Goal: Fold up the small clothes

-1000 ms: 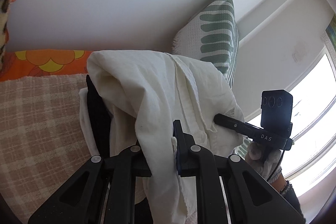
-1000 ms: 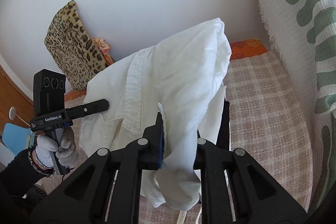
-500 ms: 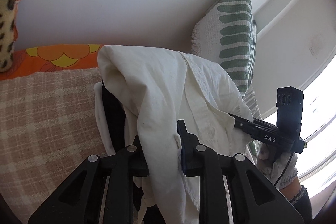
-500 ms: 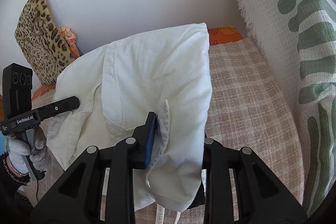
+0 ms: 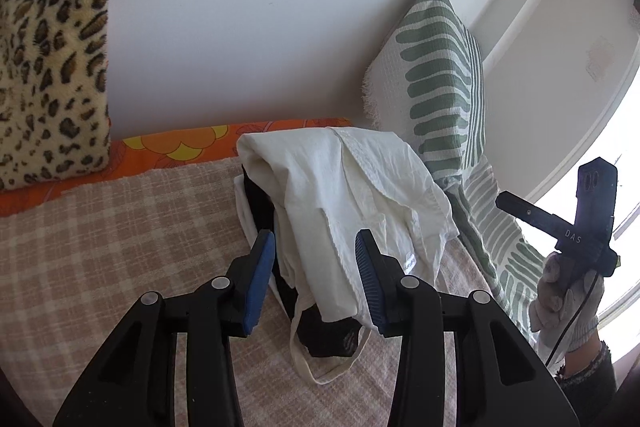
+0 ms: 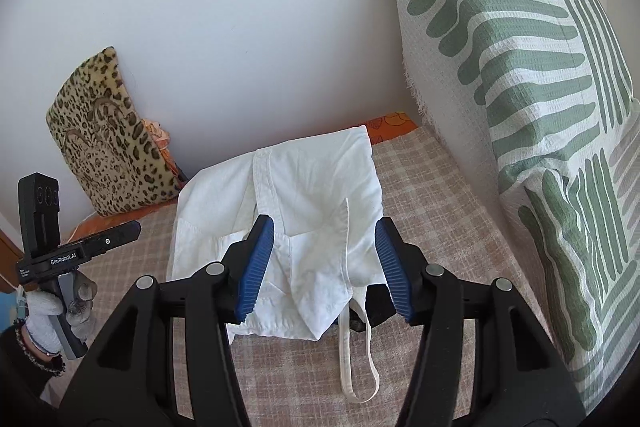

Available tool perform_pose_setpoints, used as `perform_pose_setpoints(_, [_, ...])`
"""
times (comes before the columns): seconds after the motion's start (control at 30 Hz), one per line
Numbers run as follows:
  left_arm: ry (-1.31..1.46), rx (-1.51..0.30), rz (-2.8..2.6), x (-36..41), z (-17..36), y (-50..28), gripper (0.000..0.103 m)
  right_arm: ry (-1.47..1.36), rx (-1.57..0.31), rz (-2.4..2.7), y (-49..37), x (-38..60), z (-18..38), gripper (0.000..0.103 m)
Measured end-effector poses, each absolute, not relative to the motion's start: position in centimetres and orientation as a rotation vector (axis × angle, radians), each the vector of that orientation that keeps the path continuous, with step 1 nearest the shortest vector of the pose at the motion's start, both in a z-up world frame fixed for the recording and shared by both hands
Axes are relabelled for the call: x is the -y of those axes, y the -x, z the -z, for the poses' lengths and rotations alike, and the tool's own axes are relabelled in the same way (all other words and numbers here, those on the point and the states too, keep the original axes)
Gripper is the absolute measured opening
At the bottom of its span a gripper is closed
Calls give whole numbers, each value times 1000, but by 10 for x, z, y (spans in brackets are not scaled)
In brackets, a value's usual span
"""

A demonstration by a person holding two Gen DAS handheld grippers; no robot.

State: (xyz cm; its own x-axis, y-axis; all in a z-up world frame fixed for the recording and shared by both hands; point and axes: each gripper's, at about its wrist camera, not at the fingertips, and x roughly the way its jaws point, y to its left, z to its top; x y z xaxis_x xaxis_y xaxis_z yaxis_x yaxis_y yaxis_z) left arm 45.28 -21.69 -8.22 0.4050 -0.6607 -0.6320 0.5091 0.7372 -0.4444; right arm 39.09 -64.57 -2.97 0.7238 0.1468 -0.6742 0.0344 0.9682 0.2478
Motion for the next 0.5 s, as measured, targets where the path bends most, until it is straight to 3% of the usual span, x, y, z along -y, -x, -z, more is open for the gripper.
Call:
perform_pose_setpoints(0.03, [194, -873, 741, 211, 76, -444, 54, -243, -760, -57, -383, 639, 26, 58])
perform_pose_setpoints(0.1, [187, -845, 731, 200, 65, -427, 59, -214, -754, -47, -366, 623, 18, 59])
perform_pose_setpoints(0.5, [120, -750, 735, 141, 19, -326, 71, -191, -684, 11, -251, 537, -14, 72])
